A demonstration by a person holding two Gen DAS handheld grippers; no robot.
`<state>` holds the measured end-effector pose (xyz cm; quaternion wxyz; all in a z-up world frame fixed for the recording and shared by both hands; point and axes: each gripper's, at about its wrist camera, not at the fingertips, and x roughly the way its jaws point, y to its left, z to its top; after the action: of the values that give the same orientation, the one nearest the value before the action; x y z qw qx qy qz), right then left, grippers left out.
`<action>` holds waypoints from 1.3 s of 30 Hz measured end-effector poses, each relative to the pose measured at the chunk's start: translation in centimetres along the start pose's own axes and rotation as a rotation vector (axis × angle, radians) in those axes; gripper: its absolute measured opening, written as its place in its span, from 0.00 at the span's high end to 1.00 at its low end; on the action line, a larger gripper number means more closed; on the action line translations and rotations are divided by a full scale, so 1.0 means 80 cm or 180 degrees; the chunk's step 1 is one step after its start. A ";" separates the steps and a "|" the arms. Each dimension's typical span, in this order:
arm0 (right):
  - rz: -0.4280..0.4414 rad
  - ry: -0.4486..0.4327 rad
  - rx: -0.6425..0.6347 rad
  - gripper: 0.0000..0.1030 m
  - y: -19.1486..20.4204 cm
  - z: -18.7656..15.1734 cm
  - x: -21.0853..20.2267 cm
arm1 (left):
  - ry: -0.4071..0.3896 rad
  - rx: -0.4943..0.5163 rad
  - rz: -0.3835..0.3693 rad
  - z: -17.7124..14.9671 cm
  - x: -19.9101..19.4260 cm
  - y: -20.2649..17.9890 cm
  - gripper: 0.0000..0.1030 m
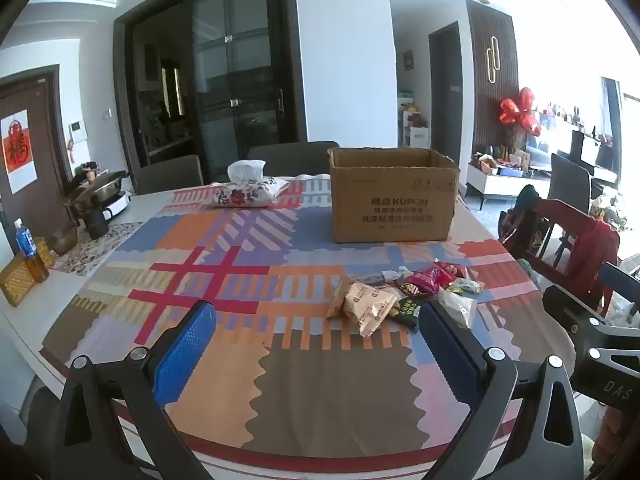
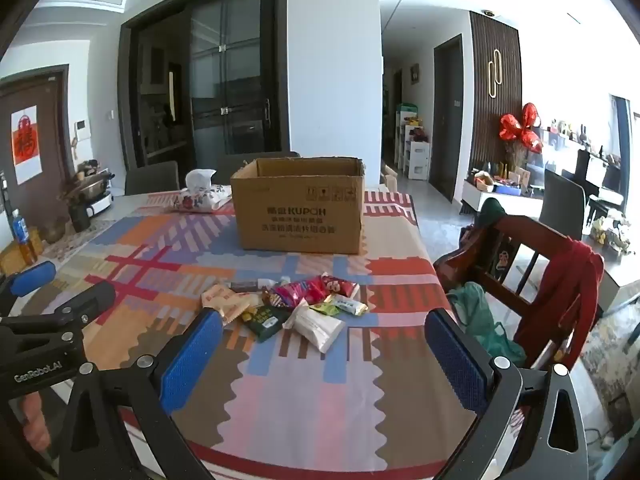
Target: Organize snacks
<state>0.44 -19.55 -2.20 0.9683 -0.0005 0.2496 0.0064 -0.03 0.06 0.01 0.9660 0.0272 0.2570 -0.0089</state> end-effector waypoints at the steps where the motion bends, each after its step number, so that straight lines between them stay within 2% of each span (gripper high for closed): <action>1: 0.0007 0.0051 0.0007 0.01 0.000 0.001 0.001 | 0.0007 -0.0004 -0.0016 0.000 0.000 0.001 0.00; 39: 0.0031 -0.0007 0.0034 0.01 0.000 0.000 -0.002 | -0.0023 0.0035 -0.0004 -0.001 0.000 -0.003 0.00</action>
<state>0.31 -19.53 -2.13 0.9686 0.0059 0.2485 0.0098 -0.05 -0.15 -0.09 0.9667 0.0324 0.2535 -0.0110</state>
